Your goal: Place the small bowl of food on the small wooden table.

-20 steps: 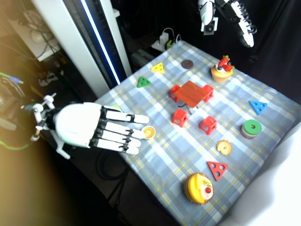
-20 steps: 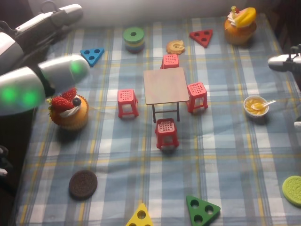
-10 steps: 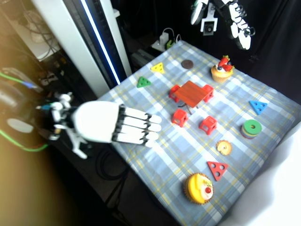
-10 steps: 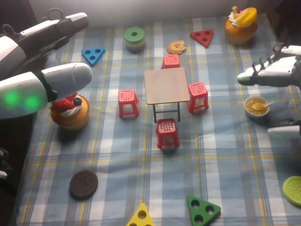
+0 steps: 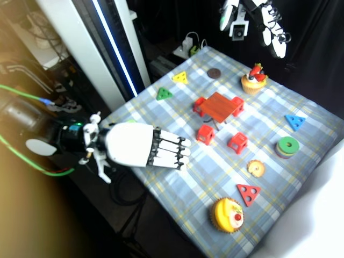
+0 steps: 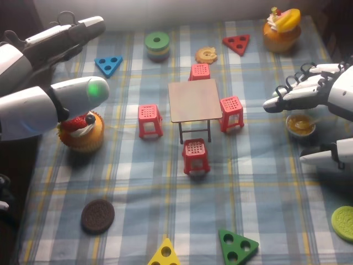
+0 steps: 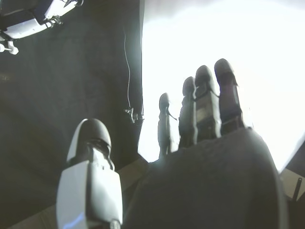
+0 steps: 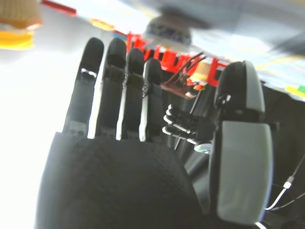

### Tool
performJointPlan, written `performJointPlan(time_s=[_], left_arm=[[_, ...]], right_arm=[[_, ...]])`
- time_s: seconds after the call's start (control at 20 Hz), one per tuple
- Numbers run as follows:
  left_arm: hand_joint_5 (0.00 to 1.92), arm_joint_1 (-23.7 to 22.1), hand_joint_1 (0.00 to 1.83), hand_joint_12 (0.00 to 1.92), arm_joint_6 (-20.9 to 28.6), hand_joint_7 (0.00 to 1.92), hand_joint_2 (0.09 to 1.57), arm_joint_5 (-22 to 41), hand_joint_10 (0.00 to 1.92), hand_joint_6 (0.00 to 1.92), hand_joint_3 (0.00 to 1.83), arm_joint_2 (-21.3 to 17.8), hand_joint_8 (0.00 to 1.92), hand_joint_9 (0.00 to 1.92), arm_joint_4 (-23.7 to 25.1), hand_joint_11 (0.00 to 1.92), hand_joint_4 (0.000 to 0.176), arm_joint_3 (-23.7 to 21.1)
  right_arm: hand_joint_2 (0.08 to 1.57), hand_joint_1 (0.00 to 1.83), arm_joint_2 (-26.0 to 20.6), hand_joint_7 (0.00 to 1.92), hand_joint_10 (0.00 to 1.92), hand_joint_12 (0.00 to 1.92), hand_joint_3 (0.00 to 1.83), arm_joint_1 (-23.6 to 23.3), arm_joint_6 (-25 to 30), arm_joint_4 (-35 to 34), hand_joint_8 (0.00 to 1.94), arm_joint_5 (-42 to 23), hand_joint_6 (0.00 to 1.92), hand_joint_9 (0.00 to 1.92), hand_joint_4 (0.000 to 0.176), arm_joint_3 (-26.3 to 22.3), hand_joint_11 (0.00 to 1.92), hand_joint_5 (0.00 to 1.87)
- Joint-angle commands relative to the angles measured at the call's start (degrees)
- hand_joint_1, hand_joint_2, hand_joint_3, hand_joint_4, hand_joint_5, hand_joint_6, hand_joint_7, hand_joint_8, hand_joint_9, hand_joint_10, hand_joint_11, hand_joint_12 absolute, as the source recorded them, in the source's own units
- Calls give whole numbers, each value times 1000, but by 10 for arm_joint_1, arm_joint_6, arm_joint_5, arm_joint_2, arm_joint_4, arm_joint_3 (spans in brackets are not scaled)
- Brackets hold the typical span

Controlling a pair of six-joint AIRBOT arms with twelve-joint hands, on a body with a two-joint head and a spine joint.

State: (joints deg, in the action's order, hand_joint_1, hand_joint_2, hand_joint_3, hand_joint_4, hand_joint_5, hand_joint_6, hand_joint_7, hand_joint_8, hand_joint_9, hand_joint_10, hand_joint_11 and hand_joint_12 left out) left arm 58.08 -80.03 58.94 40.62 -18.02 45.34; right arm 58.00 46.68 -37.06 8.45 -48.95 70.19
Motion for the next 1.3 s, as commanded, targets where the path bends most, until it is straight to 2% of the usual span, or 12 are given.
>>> performJointPlan(time_s=[0.0, 0.05, 0.25, 0.45, 0.9, 0.95, 1.0, 1.05, 1.1, 1.15, 1.2, 1.25], left_arm=[[241, -5, 425, 562, 5, 224, 1050, 71, 3, 0, 0, 4, 2, 238, 3, 0, 176, 3], [241, -5, 413, 565, 5, 226, 1055, 72, 2, 0, 1, 5, 1, 237, 3, 0, 176, 3], [254, -6, 441, 545, 5, 241, 1043, 72, 4, 2, 0, 5, 3, 246, 4, 0, 176, 3], [249, -7, 460, 418, 5, 229, 1051, 72, 0, 0, 0, 5, 0, 221, 5, 0, 176, 3], [260, -7, 454, 430, 6, 241, 1038, 71, 5, 4, 0, 7, 2, 247, 5, 0, 176, 4], [257, -7, 464, 409, 7, 240, 1032, 71, 2, 1, 0, 7, 1, 246, 5, 0, 176, 4], [261, -7, 474, 407, 7, 236, 1028, 71, 1, 2, 0, 7, 0, 245, 5, 0, 176, 4], [253, -7, 466, 433, 7, 237, 1034, 71, 1, 1, 0, 7, 0, 245, 4, 0, 176, 4], [247, -7, 455, 468, 7, 248, 1039, 71, 2, 0, 1, 7, 2, 252, 4, 0, 176, 4], [246, -7, 464, 469, 7, 257, 1037, 71, 3, 0, 0, 7, 4, 257, 4, 0, 176, 4], [228, -7, 485, 358, 7, 235, 1039, 71, 6, 2, 0, 7, 6, 225, 3, 0, 176, 4], [212, -7, 495, 313, 7, 243, 1041, 71, 3, 1, 0, 7, 5, 216, 3, 0, 176, 4]], right_arm=[[981, 821, -4, 578, 4, 583, 0, -5, 4, -11, 4, -59, 3, 579, 68, 3, 382, 540], [982, 807, -4, 592, 1, 627, 0, -5, 5, -11, 0, -58, 0, 590, 55, 4, 376, 560], [975, 846, -4, 614, 13, 729, 0, -7, 5, -11, 8, -53, 17, 618, 57, 6, 361, 633], [993, 975, -1, 783, 17, 810, 0, -12, 5, -11, 3, -37, 4, 785, 0, 15, 489, 779], [1067, 1008, 7, 884, 14, 1067, 2, -19, 5, -11, 7, -19, 5, 870, 0, 25, 383, 862], [1145, 1017, 8, 930, 18, 982, 0, -20, 5, -11, 20, -19, 843, 927, 97, 25, 497, 918], [1164, 1000, 8, 940, 19, 986, 0, -20, 5, -11, 17, -19, 1103, 946, 104, 25, 531, 868], [1099, 981, 8, 949, 16, 1056, 0, -20, 5, -10, 11, -19, 486, 947, 0, 25, 500, 780], [1041, 983, 9, 921, 13, 1119, 0, -20, 5, -9, 11, -19, 184, 914, 0, 25, 459, 796], [1030, 932, 9, 956, 21, 1061, 0, -20, 5, -9, 12, -19, 70, 954, 0, 24, 525, 825], [989, 897, 9, 851, 3, 1108, 0, -20, 5, -8, 2, -19, 14, 822, 0, 24, 333, 732], [946, 903, 8, 816, 1, 1160, 0, -20, 5, -8, 0, -19, 2, 791, 4, 23, 286, 642]])
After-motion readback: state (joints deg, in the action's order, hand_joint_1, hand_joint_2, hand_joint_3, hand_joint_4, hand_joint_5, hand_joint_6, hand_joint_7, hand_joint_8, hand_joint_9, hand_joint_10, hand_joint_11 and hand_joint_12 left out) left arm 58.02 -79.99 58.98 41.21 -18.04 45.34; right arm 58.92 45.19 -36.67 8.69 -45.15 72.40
